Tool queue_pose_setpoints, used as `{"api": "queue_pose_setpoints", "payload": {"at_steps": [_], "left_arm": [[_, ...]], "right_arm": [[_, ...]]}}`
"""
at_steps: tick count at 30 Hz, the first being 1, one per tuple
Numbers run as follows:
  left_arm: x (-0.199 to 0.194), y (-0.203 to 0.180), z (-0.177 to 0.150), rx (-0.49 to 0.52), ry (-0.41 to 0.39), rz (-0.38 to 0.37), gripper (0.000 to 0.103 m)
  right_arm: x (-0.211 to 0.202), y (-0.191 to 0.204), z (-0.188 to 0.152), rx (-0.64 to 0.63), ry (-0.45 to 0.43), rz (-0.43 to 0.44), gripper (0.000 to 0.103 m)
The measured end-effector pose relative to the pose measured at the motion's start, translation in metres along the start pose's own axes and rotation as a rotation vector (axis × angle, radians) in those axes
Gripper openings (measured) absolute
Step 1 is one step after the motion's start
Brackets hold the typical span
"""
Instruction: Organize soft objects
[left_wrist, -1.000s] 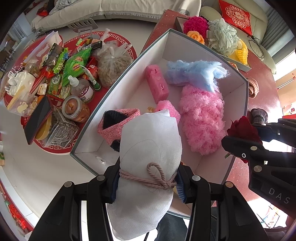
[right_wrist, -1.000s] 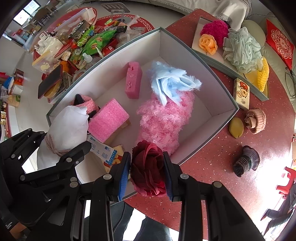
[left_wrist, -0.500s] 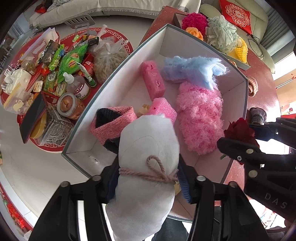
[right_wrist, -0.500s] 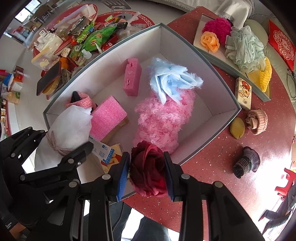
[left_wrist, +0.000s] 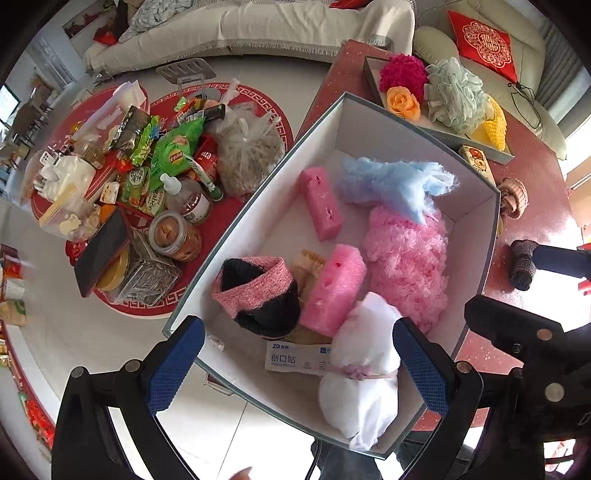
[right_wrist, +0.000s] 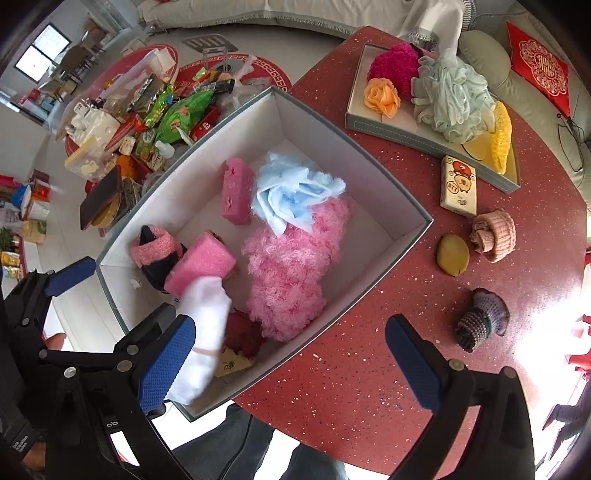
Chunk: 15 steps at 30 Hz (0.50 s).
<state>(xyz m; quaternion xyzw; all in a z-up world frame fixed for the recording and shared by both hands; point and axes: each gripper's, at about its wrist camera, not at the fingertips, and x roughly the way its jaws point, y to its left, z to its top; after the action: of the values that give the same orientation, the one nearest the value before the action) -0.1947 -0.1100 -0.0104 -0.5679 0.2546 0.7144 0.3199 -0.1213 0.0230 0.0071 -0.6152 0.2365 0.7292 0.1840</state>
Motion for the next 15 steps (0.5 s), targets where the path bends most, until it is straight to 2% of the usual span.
{"api": "queue_pose_setpoints", "payload": {"at_steps": [2, 7, 15], "left_arm": [[0.0, 0.001, 0.001, -0.018, 0.013, -0.012, 0.103], [-0.011, 0.005, 0.0, -0.074, -0.019, -0.044, 0.103], [-0.023, 0.011, 0.005, -0.089, -0.051, 0.005, 0.103]], "right_arm": [[-0.007, -0.001, 0.002, 0.002, -0.019, -0.008, 0.103], [-0.023, 0.002, 0.004, 0.006, -0.054, -0.003, 0.103], [-0.033, 0.006, 0.007, 0.005, -0.077, -0.018, 0.103]]}}
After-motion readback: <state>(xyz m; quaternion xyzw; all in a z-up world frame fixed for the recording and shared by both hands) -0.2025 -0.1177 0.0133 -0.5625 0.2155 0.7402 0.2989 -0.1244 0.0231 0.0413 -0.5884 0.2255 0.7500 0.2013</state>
